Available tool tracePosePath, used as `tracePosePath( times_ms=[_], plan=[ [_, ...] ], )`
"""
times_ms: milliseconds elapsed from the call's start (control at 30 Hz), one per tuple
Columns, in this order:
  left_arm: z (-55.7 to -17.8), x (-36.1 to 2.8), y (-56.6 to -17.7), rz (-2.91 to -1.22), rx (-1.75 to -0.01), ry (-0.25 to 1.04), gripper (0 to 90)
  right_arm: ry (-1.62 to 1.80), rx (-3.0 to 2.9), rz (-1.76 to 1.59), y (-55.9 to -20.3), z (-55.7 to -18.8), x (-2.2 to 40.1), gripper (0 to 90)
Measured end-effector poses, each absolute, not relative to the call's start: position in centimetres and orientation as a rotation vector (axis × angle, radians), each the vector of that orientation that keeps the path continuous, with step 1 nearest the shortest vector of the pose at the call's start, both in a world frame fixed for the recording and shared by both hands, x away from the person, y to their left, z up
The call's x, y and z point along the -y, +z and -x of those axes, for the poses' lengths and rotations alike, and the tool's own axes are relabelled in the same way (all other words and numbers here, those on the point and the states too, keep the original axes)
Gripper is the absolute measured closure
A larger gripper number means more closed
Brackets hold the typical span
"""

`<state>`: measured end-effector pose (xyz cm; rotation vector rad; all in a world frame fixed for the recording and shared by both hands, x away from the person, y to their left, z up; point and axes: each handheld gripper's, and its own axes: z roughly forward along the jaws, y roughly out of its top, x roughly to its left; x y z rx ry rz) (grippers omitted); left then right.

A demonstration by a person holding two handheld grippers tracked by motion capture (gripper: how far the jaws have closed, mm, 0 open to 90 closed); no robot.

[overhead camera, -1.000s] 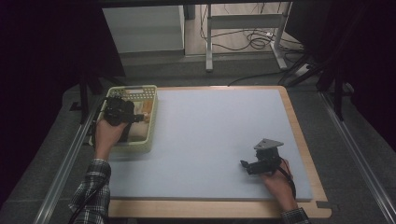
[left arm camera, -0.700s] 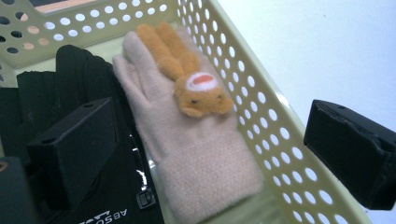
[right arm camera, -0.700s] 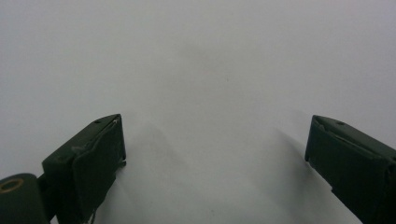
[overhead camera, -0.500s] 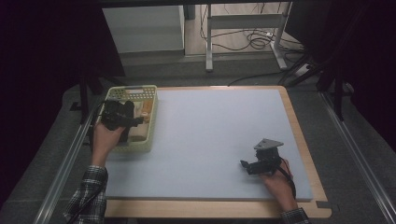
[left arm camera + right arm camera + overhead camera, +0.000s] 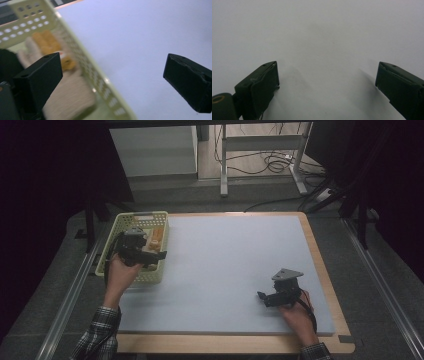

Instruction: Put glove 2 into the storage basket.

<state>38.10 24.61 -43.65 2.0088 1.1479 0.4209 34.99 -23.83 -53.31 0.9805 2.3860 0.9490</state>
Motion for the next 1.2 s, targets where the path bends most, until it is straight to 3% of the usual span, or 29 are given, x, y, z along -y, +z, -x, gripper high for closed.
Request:
tracePosePath(
  times_ms=[433,633,1200],
  plan=[
    [-35.7,-19.2,-44.4,-2.051,-0.958,0.383,2.5,0.948,-2.386,-0.982,-53.3,-35.0,23.8,4.7],
    [-34.0,-16.3,-46.6,-2.09,-0.876,0.362,2.5,0.949,-2.384,-0.984,-53.3,-35.0,23.8,4.7],
    [-32.3,-14.8,-52.3,-2.161,-0.864,0.305,1.9,0.949,-2.384,-0.981,-53.3,-35.0,23.8,4.7]
  ],
)
